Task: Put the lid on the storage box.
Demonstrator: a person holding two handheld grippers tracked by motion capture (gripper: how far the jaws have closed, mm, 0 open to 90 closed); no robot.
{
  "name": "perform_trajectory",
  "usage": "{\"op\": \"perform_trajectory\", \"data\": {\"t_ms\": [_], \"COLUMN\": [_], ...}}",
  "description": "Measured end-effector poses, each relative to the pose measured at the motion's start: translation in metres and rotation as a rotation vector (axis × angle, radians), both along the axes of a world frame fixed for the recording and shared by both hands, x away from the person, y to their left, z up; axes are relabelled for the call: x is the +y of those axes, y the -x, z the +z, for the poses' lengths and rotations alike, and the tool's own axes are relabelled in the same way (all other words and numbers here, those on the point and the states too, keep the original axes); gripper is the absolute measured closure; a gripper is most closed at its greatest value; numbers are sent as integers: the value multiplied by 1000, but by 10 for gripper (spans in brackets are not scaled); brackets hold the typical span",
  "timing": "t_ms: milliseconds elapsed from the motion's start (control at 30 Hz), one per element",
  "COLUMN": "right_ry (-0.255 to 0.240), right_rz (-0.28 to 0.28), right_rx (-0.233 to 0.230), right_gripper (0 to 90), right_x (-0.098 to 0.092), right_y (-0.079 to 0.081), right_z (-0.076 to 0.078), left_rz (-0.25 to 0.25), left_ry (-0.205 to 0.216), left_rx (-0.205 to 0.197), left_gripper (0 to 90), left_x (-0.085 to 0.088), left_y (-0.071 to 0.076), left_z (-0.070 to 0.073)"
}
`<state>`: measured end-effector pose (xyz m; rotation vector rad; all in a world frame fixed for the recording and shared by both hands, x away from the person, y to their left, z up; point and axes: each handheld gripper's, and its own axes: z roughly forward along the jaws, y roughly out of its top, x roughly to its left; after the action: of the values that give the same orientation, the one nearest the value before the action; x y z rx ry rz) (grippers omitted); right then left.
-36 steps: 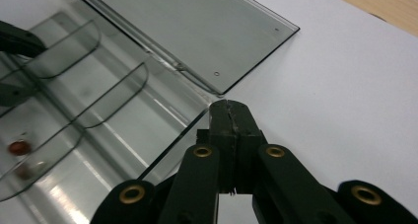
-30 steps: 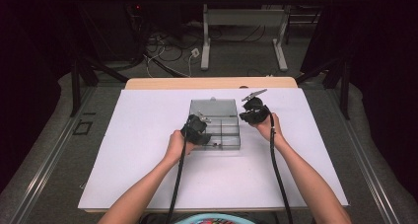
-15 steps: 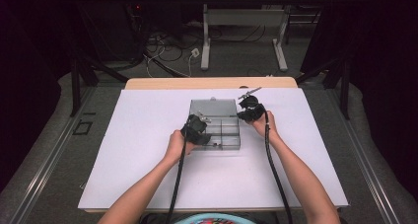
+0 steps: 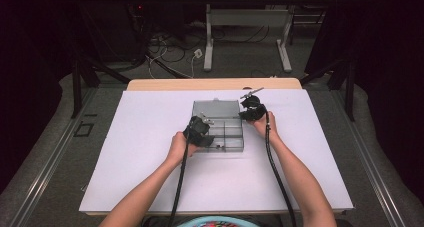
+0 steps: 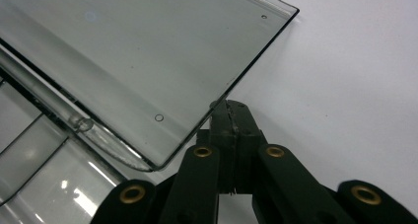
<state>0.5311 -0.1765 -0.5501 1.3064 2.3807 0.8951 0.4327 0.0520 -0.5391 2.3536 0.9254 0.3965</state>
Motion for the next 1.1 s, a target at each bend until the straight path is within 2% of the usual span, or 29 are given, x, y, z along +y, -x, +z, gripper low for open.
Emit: {"op": "perform_trajectory", "data": {"t_ms": [167,367,400,567,700,733,867,1100], "right_ry": [-10,-6,-17,-4,-7,-2,-17,-15], "right_rz": [-17,-7,-6,-1,-5,-5,-7,-1], "right_rx": [-35,-106,-109,-146,-152,-169,-188,-225], "right_gripper": [900,900,900,900,900,900,900,900], "right_x": [0,-2,-2,-1,-1,-1,-1,-2], "right_y": [-2,0,0,2,3,3,4,7], "right_z": [1,9,11,15,17,17,20,28], "left_rz": [0,1,1,3,3,3,1,2], "left_ry": [1,1,0,3,4,4,4,4], "left_rx": [-1,1,2,-5,-6,-5,-5,-4], "left_gripper": [589,589,589,589,590,589,589,589], "left_x": [0,0,0,0,0,0,0,0], "left_y": [0,0,0,0,0,0,0,0], "left_z": [0,0,0,-1,-1,-1,-1,-1]}}
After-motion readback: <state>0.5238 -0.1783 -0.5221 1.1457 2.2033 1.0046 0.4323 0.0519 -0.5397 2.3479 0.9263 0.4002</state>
